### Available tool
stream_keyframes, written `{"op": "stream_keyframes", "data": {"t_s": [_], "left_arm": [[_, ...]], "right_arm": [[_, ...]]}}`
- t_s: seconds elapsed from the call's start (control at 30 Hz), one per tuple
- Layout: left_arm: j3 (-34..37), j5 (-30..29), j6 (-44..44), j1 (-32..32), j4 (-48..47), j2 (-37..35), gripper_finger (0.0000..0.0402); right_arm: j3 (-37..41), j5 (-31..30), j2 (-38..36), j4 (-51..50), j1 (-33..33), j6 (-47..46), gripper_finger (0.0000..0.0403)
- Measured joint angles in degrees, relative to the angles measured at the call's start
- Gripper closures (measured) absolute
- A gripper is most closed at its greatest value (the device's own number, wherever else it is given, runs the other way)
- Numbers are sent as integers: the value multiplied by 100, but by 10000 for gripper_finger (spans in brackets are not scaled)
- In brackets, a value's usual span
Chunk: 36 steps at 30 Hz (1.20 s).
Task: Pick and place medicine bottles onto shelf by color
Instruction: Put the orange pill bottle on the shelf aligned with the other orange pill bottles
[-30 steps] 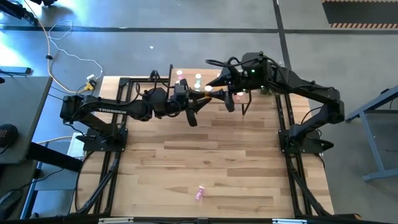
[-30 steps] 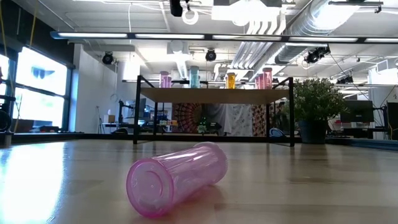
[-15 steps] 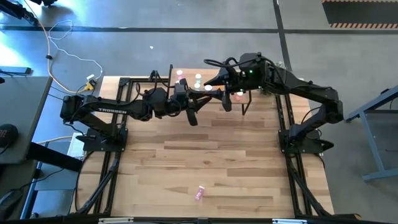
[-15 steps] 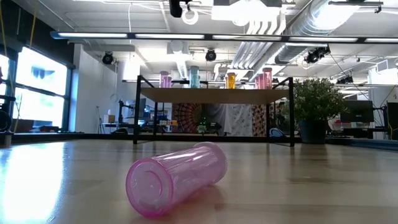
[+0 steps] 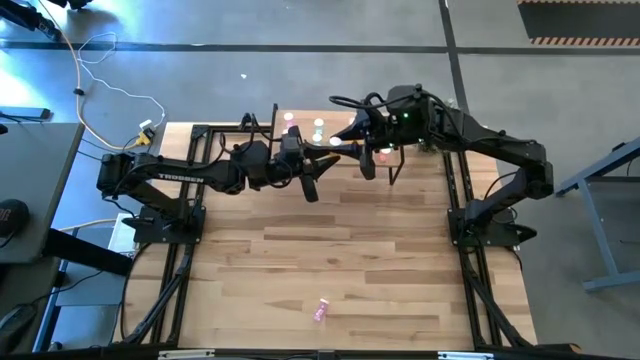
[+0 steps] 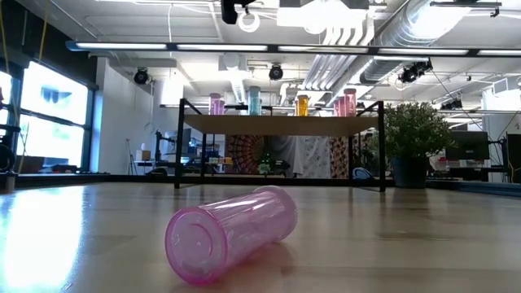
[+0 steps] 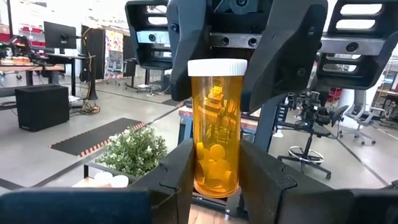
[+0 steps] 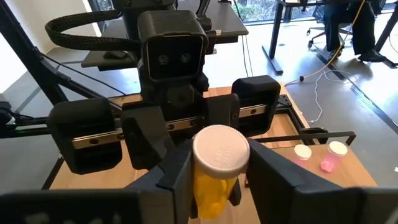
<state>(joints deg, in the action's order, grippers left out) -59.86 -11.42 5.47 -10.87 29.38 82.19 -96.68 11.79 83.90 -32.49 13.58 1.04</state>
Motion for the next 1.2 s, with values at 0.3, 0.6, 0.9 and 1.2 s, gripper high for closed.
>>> {"op": "stream_keyframes", "data": {"t_s": [0.3,0.6,0.9,1.2], "left_arm": [[0,-18,-15,-2,4,0,302],[0,-247,-19,2,1,0,292],[0,-499,-16,-2,-1,0,207],[-8,-547,-76,-181,-26,-163,174]], "right_arm": [[0,70,0,6,0,-83,311],[0,-26,-17,-39,2,-107,309],[0,-668,-337,-369,4,-44,308],[0,-1461,-1003,-624,265,357,308]]}}
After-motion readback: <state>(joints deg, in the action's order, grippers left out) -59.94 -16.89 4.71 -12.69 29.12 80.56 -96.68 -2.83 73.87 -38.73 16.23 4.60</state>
